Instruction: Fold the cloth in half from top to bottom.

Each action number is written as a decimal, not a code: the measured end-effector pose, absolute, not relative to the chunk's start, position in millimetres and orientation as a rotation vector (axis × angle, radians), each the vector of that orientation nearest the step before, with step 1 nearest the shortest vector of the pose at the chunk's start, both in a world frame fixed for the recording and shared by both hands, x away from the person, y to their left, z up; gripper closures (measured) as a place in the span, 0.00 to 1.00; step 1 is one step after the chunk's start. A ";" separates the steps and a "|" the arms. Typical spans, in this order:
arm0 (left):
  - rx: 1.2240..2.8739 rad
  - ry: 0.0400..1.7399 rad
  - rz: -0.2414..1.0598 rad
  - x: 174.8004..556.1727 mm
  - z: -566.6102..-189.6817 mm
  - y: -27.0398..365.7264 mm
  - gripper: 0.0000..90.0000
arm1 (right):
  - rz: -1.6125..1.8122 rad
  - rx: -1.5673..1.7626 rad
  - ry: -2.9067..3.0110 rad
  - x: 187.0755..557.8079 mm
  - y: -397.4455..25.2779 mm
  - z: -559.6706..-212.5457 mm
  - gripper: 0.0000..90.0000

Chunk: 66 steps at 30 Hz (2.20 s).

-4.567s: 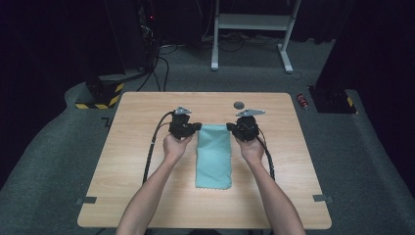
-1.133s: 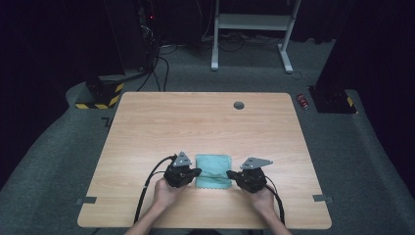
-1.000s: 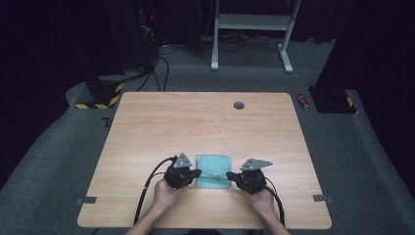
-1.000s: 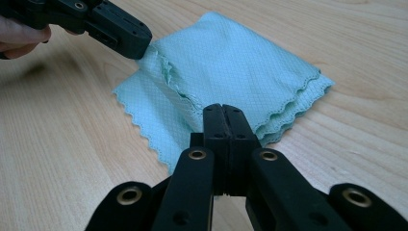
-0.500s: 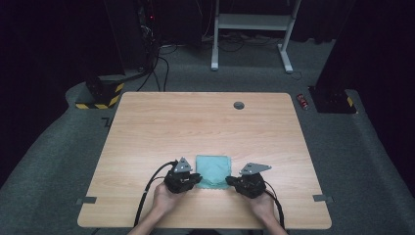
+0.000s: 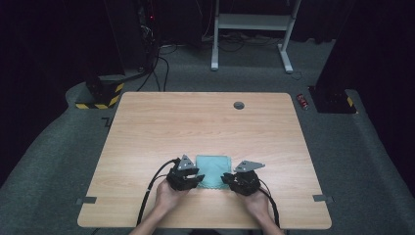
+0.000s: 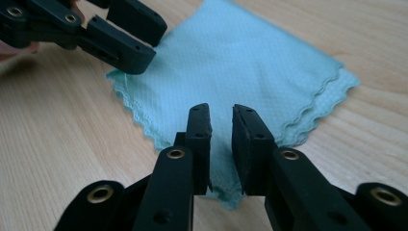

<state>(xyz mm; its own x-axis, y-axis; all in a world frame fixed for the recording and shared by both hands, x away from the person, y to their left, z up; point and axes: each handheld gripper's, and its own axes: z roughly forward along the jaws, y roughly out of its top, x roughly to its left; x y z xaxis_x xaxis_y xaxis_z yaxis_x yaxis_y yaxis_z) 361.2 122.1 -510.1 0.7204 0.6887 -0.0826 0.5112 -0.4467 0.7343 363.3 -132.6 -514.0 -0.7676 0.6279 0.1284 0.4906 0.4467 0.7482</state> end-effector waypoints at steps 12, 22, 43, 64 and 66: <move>2.177 0.896 0.331 346.1 -518.6 129.0 0.64 | 1.110 0.899 2.509 346.6 -136.2 -520.7 0.74; 2.175 0.914 0.323 344.6 -517.8 132.8 0.56 | 1.091 0.903 2.500 343.0 -140.8 -521.6 0.69; 2.026 1.014 0.359 406.7 -504.0 120.8 0.55 | 1.245 1.127 2.404 409.6 -133.9 -508.3 0.97; 2.003 1.127 0.428 429.7 -512.4 125.9 0.55 | 1.194 1.218 2.354 436.9 -126.7 -518.0 0.85; 2.015 1.144 0.430 431.2 -515.0 126.1 0.56 | 1.183 1.230 2.339 438.1 -127.3 -518.1 0.81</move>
<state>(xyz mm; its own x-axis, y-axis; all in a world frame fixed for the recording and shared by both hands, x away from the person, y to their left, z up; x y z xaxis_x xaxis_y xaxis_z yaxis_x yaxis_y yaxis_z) 431.2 126.1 -515.0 0.5408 0.8377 -0.0767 0.5797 -0.3050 0.7556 438.1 -127.3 -518.1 -0.6147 0.7753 0.1449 0.5763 0.3161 0.7536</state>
